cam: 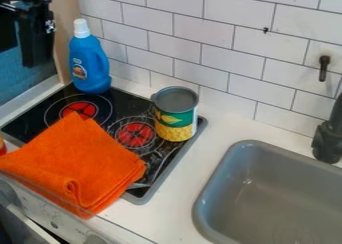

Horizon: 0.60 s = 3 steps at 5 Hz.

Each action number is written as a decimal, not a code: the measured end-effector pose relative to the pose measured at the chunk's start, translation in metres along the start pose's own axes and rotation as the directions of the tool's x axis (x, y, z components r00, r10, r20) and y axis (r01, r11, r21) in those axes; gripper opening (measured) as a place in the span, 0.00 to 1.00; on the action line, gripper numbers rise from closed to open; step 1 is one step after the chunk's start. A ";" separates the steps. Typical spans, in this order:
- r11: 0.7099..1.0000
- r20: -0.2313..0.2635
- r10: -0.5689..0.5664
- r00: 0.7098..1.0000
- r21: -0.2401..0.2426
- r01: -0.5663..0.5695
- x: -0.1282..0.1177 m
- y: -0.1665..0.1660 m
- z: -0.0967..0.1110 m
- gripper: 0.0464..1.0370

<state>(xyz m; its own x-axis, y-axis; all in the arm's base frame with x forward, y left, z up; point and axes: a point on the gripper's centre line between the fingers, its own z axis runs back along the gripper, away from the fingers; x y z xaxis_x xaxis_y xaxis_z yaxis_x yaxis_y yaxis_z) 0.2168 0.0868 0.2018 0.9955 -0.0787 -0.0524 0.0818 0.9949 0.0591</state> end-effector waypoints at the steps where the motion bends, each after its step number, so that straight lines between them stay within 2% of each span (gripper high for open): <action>1: 1.000 -0.019 0.000 1.000 -0.010 0.000 0.002 0.000 -0.005 0.97; 2: 1.000 0.005 0.025 1.000 -0.005 -0.025 0.038 0.022 -0.004 0.97; 3: 0.997 0.056 0.076 0.996 0.017 -0.078 0.061 0.046 -0.003 0.97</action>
<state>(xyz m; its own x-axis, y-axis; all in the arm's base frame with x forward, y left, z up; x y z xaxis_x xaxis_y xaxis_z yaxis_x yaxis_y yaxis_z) 0.2807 0.1284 0.1982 1.0000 -0.0058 0.0081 0.0052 0.9968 0.0798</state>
